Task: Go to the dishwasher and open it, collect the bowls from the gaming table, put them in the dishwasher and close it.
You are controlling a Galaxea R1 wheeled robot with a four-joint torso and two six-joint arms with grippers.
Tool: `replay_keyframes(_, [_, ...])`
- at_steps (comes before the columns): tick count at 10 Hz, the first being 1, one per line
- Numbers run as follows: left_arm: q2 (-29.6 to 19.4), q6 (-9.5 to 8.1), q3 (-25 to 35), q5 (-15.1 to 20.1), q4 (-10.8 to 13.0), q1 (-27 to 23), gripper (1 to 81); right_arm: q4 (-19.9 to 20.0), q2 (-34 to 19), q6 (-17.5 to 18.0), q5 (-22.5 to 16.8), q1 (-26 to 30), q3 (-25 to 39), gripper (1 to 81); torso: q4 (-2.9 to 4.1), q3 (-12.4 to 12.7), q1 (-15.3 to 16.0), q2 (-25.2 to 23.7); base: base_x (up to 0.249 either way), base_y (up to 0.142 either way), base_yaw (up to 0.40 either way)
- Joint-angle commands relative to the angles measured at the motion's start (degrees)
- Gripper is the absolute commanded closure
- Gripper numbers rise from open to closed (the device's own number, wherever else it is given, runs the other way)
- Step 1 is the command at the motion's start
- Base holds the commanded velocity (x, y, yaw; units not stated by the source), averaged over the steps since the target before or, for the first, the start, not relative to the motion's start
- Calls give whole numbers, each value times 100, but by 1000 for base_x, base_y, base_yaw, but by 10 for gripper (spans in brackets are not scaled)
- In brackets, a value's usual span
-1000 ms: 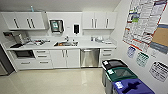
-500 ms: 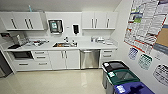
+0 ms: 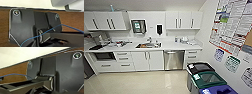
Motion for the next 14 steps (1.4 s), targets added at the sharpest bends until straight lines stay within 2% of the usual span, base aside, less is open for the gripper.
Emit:
replay_keyframes(1, [-99,71,88,303,27,-263,10,24,-60,-22,-287,276,61,10,0,0,0,0,109,0,0])
replay_keyframes(6, [-99,71,88,303,18,-272,10,24,-60,-22,-287,284,34,10,0,0,-2,0,109,0,0])
replay_keyframes(14, [-91,71,88,303,18,-263,10,24,-60,-22,-287,267,17,10,0,0,-5,0,105,70,0])
